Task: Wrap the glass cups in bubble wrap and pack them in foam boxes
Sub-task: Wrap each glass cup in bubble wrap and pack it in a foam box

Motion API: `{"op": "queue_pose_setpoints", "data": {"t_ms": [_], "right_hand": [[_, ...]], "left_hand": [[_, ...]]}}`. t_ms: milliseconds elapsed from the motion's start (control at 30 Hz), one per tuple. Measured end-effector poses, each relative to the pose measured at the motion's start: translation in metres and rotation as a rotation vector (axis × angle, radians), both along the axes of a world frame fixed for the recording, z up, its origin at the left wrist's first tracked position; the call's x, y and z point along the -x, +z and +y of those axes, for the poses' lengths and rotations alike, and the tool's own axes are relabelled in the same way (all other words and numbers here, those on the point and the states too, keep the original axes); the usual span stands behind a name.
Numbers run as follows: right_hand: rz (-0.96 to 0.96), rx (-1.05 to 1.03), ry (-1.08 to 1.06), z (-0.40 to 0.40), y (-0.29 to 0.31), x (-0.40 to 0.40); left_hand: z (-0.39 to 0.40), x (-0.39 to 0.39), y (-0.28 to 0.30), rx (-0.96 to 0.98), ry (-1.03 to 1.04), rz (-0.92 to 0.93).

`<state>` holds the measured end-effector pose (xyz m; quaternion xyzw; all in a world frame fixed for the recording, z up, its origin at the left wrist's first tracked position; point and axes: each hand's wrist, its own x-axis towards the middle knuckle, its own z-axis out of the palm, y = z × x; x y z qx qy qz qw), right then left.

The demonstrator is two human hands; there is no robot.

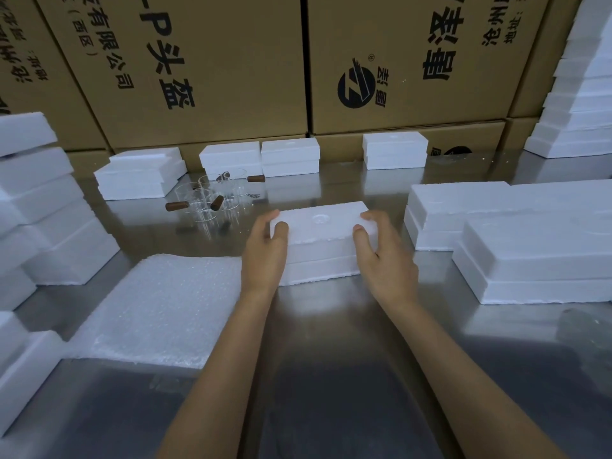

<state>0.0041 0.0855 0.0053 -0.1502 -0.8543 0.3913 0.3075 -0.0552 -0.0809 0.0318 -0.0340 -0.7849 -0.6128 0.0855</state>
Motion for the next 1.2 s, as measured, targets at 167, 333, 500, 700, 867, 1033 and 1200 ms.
{"op": "queue_pose_setpoints", "data": {"t_ms": [167, 333, 500, 700, 867, 1033, 1200], "right_hand": [[0.097, -0.343, -0.077, -0.011, 0.007, -0.006], [0.191, -0.494, 0.03, -0.017, 0.007, -0.009], [0.051, -0.554, 0.069, -0.019, 0.004, -0.011], [0.001, -0.545, 0.017, -0.03, 0.011, -0.008], [0.0, -0.549, 0.012, -0.031, 0.014, -0.008], [-0.013, -0.544, -0.005, -0.033, 0.009, -0.009], [-0.041, -0.556, 0.018, -0.031, 0.006, -0.01]], "left_hand": [[0.009, -0.014, -0.002, 0.423, 0.19, 0.376], [0.012, -0.023, -0.006, 0.587, 0.077, 0.601], [0.017, -0.026, -0.005, 0.678, 0.132, 0.585], [0.023, -0.022, -0.004, 0.684, 0.217, 0.599], [0.024, -0.018, -0.006, 0.695, 0.247, 0.611], [0.023, -0.02, -0.008, 0.685, 0.24, 0.615], [0.019, -0.025, -0.01, 0.645, 0.187, 0.585]]}}
